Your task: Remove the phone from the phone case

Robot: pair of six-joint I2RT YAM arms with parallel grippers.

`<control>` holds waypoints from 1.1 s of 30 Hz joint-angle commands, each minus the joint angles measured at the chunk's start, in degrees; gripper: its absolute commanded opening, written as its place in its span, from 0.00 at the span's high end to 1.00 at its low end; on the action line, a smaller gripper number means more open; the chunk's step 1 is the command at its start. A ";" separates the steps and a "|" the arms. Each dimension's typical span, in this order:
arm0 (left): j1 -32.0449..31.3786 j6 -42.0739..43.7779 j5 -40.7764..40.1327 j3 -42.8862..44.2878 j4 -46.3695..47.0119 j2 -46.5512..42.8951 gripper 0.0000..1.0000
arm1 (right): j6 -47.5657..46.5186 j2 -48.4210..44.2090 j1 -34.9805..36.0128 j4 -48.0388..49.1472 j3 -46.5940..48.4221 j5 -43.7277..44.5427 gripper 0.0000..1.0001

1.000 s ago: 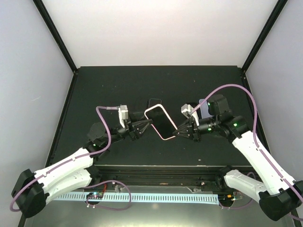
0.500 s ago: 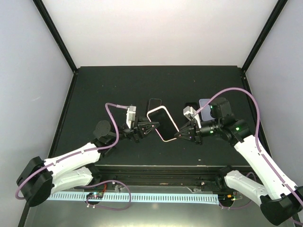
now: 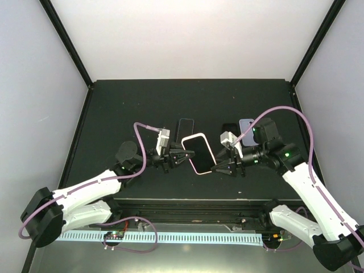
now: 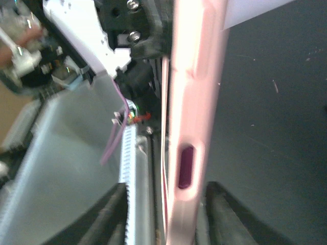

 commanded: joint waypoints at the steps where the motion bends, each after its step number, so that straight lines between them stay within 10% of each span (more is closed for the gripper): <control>1: -0.32 8.90 5.49 5.84 -13.52 -2.67 0.98 | -18.34 1.31 0.26 -11.91 5.88 3.97 0.52; 8: 0.31 16.52 9.29 10.38 -25.54 -4.60 0.98 | -31.01 1.45 0.62 -20.48 8.26 10.46 0.45; 33: 0.50 3.13 12.77 9.12 -5.07 1.96 0.98 | -32.10 3.65 6.67 -22.12 8.78 12.30 0.63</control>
